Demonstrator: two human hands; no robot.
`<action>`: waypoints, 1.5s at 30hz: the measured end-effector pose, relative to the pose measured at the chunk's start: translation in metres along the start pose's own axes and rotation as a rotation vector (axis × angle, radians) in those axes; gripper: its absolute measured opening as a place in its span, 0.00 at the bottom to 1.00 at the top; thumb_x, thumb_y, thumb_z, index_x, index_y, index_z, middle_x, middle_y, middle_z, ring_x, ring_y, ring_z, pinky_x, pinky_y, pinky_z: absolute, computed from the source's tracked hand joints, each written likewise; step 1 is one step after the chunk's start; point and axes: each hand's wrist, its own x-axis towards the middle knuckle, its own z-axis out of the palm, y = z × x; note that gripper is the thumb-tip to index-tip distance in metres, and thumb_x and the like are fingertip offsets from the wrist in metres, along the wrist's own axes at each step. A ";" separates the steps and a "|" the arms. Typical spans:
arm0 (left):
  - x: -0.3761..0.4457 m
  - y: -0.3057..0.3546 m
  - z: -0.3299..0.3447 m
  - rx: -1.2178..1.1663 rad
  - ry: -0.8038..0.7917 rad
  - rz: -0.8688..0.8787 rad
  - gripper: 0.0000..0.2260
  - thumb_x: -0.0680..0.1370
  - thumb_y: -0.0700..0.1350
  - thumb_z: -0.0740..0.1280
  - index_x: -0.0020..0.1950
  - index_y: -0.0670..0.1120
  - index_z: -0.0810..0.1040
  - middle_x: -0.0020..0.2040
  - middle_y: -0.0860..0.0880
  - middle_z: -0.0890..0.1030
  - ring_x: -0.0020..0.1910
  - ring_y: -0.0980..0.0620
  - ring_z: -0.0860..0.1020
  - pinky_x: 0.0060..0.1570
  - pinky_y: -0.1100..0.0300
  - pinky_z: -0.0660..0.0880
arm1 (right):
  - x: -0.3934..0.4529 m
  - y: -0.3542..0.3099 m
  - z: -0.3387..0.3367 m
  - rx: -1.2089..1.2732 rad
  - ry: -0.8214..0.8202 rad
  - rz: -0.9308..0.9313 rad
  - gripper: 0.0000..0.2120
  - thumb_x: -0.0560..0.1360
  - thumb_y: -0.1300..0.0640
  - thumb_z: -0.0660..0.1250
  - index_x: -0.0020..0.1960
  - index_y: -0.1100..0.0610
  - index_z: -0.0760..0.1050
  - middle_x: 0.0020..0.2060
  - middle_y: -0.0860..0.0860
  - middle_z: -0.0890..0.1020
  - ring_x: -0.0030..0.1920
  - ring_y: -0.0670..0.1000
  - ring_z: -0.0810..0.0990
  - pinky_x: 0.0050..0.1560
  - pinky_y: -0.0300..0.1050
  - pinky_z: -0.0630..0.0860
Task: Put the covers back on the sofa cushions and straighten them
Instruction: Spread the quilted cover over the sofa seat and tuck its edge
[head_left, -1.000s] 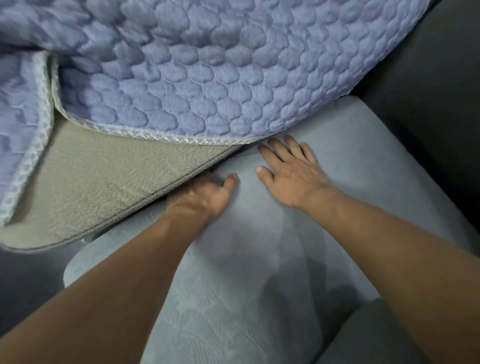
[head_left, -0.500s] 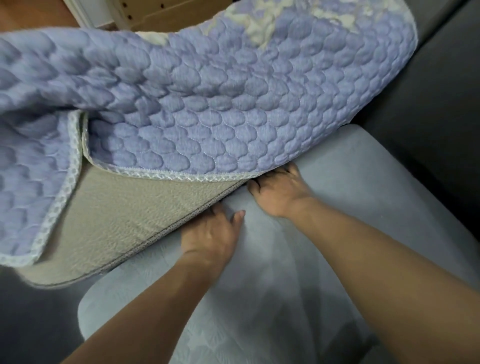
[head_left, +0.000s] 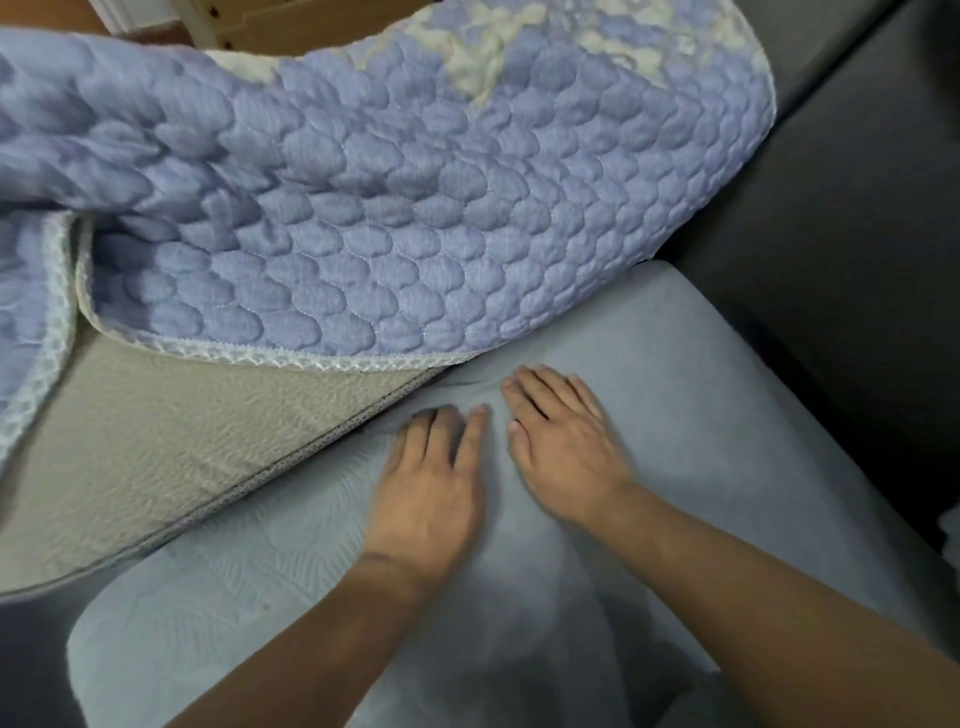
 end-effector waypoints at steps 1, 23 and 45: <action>-0.003 0.002 0.000 0.007 -0.028 0.015 0.25 0.80 0.50 0.54 0.77 0.43 0.66 0.71 0.37 0.71 0.71 0.37 0.68 0.72 0.44 0.63 | 0.000 0.001 0.001 0.000 -0.019 0.005 0.26 0.80 0.47 0.51 0.76 0.52 0.65 0.76 0.50 0.67 0.77 0.52 0.61 0.77 0.56 0.55; 0.071 -0.025 -0.014 -0.170 -0.380 -0.357 0.28 0.84 0.61 0.43 0.78 0.50 0.63 0.81 0.46 0.59 0.79 0.45 0.56 0.79 0.49 0.48 | 0.060 -0.003 -0.007 -0.013 -0.176 -0.006 0.30 0.80 0.40 0.47 0.79 0.51 0.59 0.77 0.50 0.63 0.78 0.55 0.53 0.77 0.60 0.46; -0.020 -0.077 -0.058 -0.191 -0.372 -0.502 0.35 0.81 0.67 0.48 0.74 0.41 0.70 0.75 0.38 0.69 0.75 0.43 0.66 0.75 0.52 0.57 | 0.081 -0.064 -0.021 -0.020 -0.189 0.039 0.30 0.76 0.43 0.46 0.76 0.45 0.64 0.76 0.49 0.67 0.76 0.54 0.61 0.75 0.56 0.54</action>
